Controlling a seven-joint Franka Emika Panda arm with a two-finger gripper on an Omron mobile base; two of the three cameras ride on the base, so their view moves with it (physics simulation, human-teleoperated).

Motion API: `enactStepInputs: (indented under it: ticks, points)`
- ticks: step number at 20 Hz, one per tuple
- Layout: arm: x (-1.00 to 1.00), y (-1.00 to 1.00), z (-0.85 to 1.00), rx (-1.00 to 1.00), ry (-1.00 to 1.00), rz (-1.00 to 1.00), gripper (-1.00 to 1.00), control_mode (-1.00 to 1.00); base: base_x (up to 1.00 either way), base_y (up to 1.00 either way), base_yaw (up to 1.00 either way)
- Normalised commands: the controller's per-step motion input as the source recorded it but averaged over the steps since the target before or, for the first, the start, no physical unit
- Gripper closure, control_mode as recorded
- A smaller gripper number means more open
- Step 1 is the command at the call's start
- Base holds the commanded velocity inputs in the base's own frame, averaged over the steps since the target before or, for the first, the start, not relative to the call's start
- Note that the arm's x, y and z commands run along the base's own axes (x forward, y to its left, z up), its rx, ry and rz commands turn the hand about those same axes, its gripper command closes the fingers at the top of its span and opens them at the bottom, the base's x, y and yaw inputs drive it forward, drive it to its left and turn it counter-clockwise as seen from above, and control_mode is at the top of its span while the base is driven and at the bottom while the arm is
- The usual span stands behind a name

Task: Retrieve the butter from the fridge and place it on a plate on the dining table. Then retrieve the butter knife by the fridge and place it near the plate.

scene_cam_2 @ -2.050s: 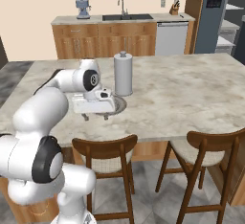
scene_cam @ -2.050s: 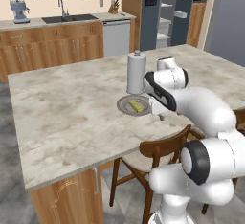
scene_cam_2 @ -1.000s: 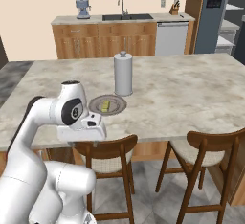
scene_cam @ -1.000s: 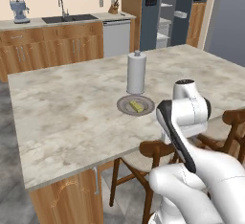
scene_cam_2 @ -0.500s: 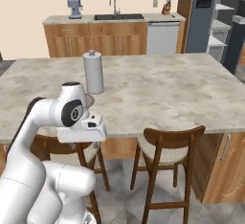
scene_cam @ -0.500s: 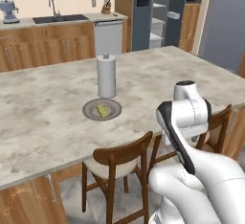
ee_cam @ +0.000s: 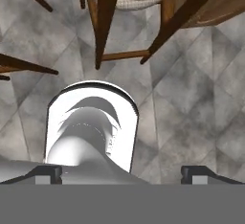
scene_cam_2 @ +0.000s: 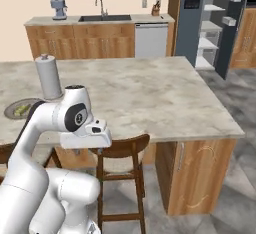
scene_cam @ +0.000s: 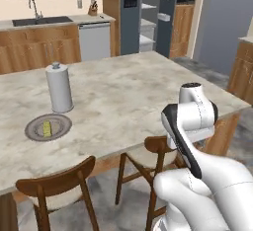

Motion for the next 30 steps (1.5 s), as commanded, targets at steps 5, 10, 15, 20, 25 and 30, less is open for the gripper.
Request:
enactStepInputs:
  ticks: [5, 10, 15, 20, 25, 30]
  points:
    - [0.00, 0.00, 0.00, 0.00, 0.00, 0.00, -1.00, 1.00, 0.00, -1.00, 0.00]
    - [0.00, 0.00, 0.00, 0.00, 0.00, 0.00, -1.00, 1.00, 0.00, -1.00, 0.00]
    - [0.00, 0.00, 0.00, 0.00, 0.00, 0.00, -1.00, 1.00, 0.00, -1.00, 0.02]
    - [0.00, 0.00, 0.00, 0.00, 0.00, 0.00, -1.00, 1.00, 0.00, -1.00, 0.04]
    - [0.00, 0.00, 0.00, 0.00, 0.00, 0.00, -1.00, 1.00, 0.06, -1.00, 0.07]
    - [0.00, 0.00, 0.00, 0.00, 0.00, 0.00, -1.00, 1.00, 0.27, -1.00, 0.10]
